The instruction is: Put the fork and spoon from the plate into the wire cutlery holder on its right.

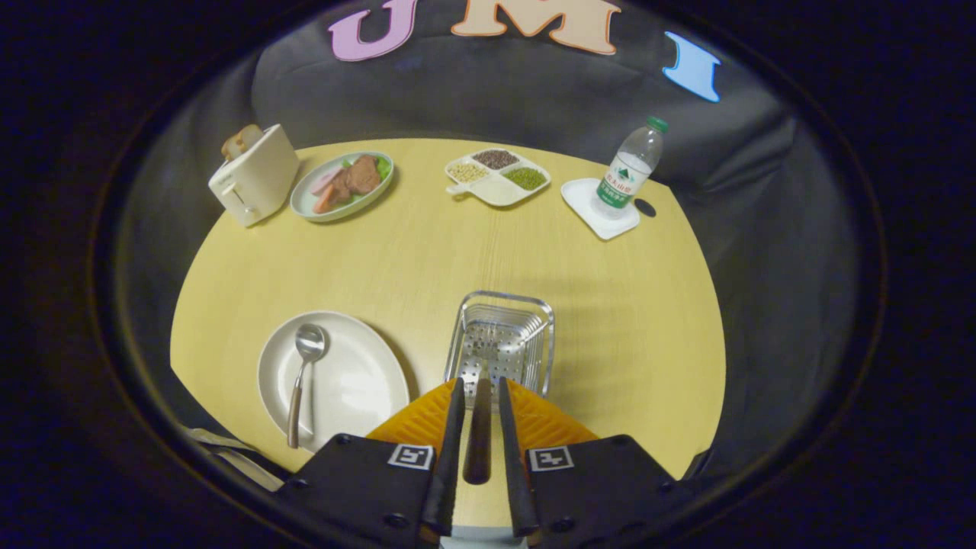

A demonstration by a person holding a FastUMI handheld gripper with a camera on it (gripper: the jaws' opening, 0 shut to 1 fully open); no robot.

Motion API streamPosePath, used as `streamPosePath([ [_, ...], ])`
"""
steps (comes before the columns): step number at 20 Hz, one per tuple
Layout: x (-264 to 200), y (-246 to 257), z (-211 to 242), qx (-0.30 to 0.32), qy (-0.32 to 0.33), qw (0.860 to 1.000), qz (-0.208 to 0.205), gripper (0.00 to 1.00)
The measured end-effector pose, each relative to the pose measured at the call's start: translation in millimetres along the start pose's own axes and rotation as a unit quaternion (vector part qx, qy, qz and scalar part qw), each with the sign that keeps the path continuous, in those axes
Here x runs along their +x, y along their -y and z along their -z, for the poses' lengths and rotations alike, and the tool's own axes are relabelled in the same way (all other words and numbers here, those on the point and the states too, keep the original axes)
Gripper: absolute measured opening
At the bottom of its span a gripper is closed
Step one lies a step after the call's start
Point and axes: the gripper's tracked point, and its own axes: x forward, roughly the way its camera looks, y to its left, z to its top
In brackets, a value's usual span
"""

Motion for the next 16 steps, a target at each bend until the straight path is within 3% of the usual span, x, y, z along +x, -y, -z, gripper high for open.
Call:
streamPosePath([
  [7, -13, -30, -39, 0.004, 0.121, 0.993, -0.006, 0.99],
  [12, -26, -65, -55, -0.009, 0.187, 0.982, -0.026, 0.99],
  [16, -28, -102, -51, -0.018, 0.199, 0.978, -0.059, 0.99],
])
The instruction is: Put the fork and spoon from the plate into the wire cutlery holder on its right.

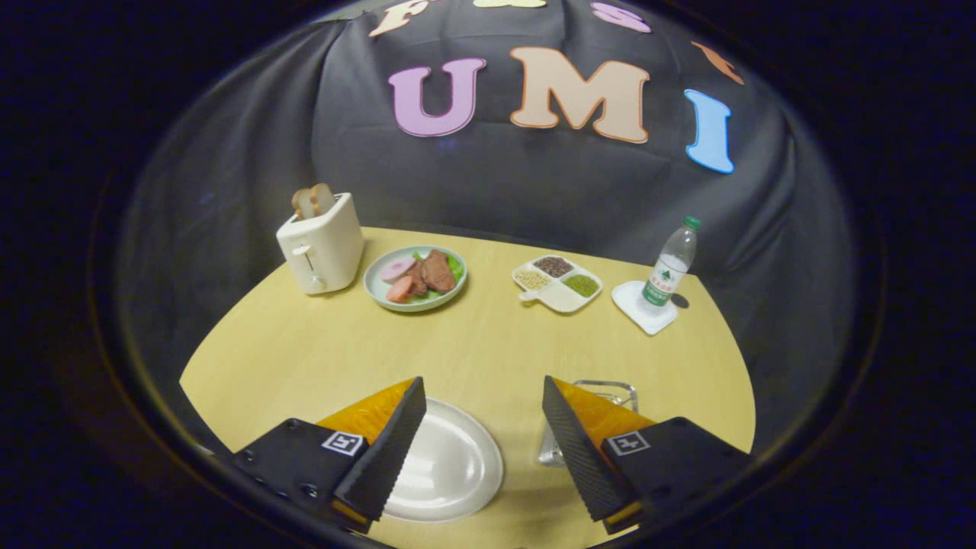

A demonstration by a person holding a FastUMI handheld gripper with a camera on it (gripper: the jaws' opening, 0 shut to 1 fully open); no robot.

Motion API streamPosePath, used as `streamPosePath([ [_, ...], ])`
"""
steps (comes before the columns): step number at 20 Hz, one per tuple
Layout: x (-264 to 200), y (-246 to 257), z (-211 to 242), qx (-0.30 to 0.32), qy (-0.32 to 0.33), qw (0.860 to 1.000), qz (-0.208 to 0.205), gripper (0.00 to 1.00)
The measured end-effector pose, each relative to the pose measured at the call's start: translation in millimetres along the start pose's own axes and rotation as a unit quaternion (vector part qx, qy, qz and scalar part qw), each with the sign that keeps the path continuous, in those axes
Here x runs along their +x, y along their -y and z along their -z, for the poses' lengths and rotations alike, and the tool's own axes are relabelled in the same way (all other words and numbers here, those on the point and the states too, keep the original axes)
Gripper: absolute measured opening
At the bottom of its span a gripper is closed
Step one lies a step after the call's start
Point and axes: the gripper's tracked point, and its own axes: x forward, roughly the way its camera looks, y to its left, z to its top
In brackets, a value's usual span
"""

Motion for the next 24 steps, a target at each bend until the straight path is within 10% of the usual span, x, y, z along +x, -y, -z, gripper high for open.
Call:
streamPosePath([
  [24, 28, -101, 124, -0.060, -0.159, 0.983, -0.070, 0.99],
])
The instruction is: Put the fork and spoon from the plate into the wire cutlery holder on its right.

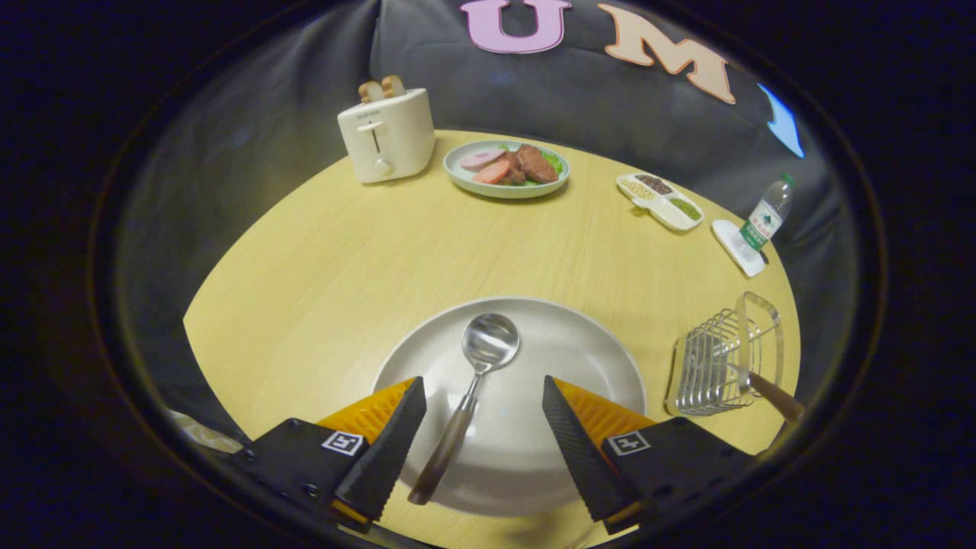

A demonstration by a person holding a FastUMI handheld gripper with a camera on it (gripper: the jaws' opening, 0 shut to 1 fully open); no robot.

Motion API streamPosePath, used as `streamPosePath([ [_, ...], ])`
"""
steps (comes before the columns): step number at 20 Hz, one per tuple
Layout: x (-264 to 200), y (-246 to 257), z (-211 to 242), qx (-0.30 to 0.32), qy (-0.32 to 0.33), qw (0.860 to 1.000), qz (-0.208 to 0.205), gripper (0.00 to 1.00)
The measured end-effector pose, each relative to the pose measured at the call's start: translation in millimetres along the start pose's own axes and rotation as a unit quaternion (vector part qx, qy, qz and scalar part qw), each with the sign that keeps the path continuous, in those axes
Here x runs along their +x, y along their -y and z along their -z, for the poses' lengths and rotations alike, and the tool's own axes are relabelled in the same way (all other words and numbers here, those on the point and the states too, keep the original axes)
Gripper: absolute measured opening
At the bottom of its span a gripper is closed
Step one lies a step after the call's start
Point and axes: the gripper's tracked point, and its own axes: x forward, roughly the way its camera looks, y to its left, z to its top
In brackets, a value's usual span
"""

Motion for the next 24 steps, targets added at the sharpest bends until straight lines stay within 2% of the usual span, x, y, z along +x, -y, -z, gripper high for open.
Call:
streamPosePath([
  [2, 3, -3, 7, -0.005, -0.013, 1.000, -0.001, 0.99],
  [11, 10, -10, 25, -0.023, -0.059, 0.998, -0.001, 0.80],
  [18, 12, -15, 26, -0.006, -0.072, 0.997, -0.013, 0.31],
  [19, 8, -8, 24, -0.006, -0.068, 0.998, 0.001, 0.24],
  [21, 11, -5, 26, 0.000, -0.075, 0.997, 0.001, 0.10],
  [24, 8, 2, 25, -0.006, -0.077, 0.997, 0.014, 0.08],
])
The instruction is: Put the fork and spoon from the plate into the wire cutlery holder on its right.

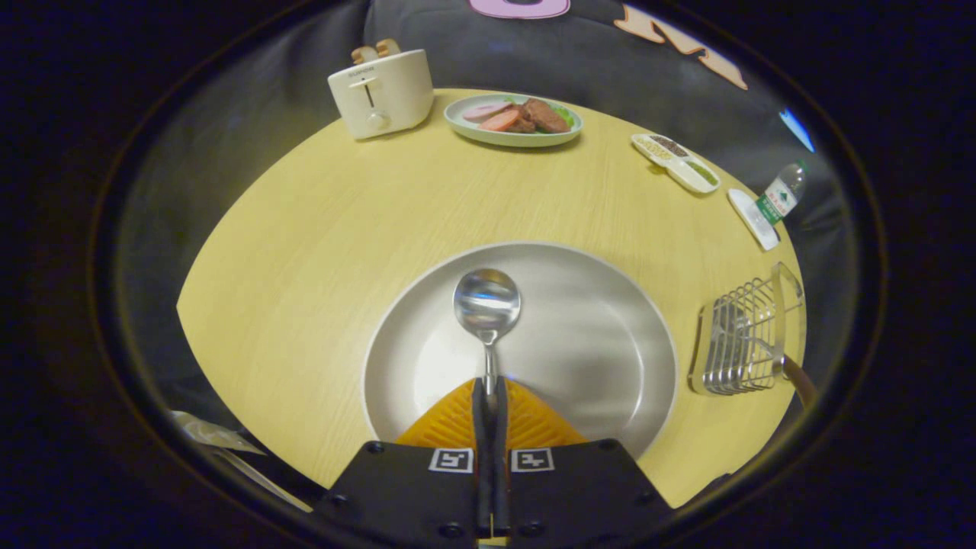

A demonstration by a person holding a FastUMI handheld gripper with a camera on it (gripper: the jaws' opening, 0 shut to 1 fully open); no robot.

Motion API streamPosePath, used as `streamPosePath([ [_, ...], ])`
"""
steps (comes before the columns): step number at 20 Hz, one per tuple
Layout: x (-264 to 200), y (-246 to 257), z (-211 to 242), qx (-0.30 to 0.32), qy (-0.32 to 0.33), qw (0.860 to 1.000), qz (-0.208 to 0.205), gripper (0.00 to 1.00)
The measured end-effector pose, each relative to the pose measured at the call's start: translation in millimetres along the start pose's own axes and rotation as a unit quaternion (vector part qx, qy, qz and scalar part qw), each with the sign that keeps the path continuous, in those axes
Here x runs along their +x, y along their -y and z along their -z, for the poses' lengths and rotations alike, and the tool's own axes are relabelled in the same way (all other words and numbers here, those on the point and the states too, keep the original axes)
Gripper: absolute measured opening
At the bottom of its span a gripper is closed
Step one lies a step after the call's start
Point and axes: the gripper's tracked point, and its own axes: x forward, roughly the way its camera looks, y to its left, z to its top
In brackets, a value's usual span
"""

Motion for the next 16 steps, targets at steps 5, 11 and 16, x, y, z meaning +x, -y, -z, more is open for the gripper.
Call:
streamPosePath([
  [5, -10, 4, 10, -0.009, -0.029, 0.999, -0.013, 0.04],
  [11, -30, 22, 2, -0.018, -0.039, 0.999, -0.017, 0.04],
  [16, -49, 42, -14, -0.006, -0.036, 0.999, -0.022, 0.04],
])
